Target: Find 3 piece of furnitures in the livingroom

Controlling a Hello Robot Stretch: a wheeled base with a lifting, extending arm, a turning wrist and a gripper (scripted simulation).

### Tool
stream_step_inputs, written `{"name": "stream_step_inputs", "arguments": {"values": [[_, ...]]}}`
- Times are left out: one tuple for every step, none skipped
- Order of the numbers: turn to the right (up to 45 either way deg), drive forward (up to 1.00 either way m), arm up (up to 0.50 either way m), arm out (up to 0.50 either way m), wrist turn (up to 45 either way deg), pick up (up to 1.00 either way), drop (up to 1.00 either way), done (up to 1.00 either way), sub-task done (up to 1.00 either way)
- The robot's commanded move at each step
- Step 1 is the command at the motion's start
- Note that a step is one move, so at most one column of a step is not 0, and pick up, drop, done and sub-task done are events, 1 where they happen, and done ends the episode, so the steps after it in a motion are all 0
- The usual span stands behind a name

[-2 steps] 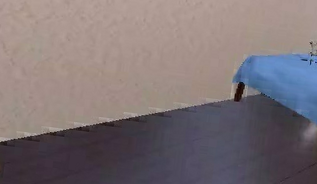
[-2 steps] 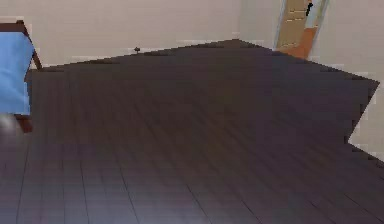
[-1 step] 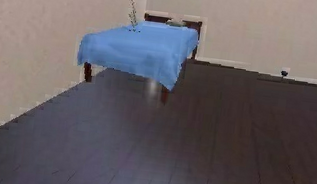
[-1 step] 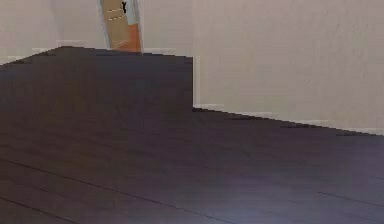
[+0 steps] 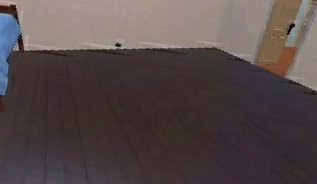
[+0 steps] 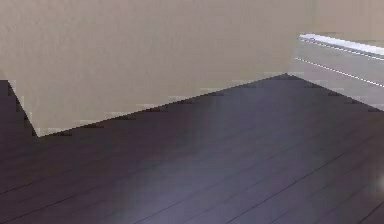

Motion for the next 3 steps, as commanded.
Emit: {"name": "stream_step_inputs", "arguments": {"values": [[27.0,0.00,0.00,0.00,0.0,0.00,0.00,0.00,0.00],[0.0,1.00,0.00,0.00,0.0,0.00,0.00,0.00,0.00],[0.0,1.00,0.00,0.00,0.0,0.00,0.00,0.00,0.00]]}}
